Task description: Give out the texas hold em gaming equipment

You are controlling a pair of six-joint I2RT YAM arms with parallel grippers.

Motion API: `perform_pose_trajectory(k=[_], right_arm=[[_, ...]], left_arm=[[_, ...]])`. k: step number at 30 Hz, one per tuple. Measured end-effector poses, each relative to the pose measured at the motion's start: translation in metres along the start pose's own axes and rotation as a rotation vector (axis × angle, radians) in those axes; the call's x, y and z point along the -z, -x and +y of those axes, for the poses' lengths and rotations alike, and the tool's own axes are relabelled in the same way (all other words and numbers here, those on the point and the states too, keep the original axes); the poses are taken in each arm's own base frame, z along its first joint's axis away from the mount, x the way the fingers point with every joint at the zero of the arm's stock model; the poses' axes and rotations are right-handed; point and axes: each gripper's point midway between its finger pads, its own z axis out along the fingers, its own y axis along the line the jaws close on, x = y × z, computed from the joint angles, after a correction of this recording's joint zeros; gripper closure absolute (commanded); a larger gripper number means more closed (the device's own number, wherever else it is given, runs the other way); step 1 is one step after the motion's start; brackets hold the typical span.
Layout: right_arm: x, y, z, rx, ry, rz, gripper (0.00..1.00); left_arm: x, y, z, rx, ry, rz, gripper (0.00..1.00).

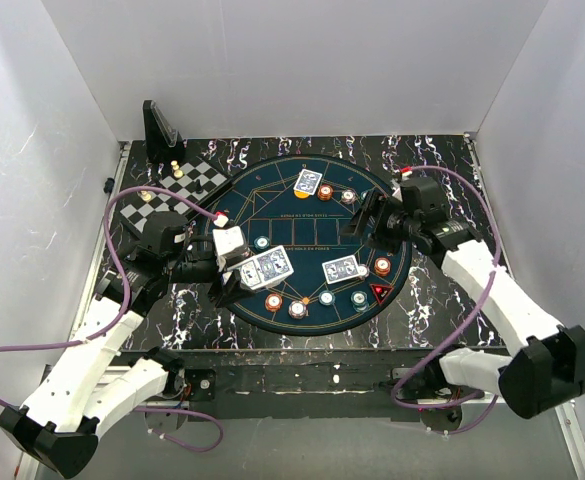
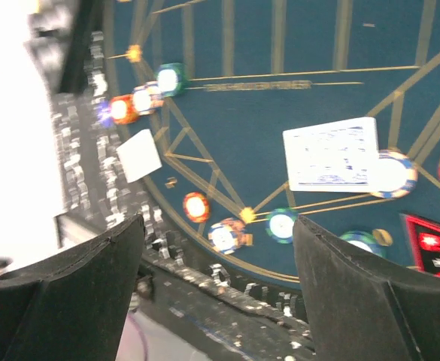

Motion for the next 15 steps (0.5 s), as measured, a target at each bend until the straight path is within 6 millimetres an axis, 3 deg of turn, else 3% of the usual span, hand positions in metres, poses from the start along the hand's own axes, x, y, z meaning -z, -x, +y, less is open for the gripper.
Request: perform_pose_trajectory(k=[3,10,15], right_arm=[[0.021,0.003,0.037,0.009,0.131,-0.011,0.12],[0.057,-0.027,0.133,0.099,0.441,0.104,0.11],[0.060,-0.055,0.168,0.155,0.535,0.199,0.10]], left_arm=[[0.000,0.000,0.000,0.000,-0.001,0.000,1.00],[0.000,0.000,0.000,0.008,-0.001,-0.001,1.00],[0.000,0.000,0.000,0.008,-0.001,-0.001,1.00]])
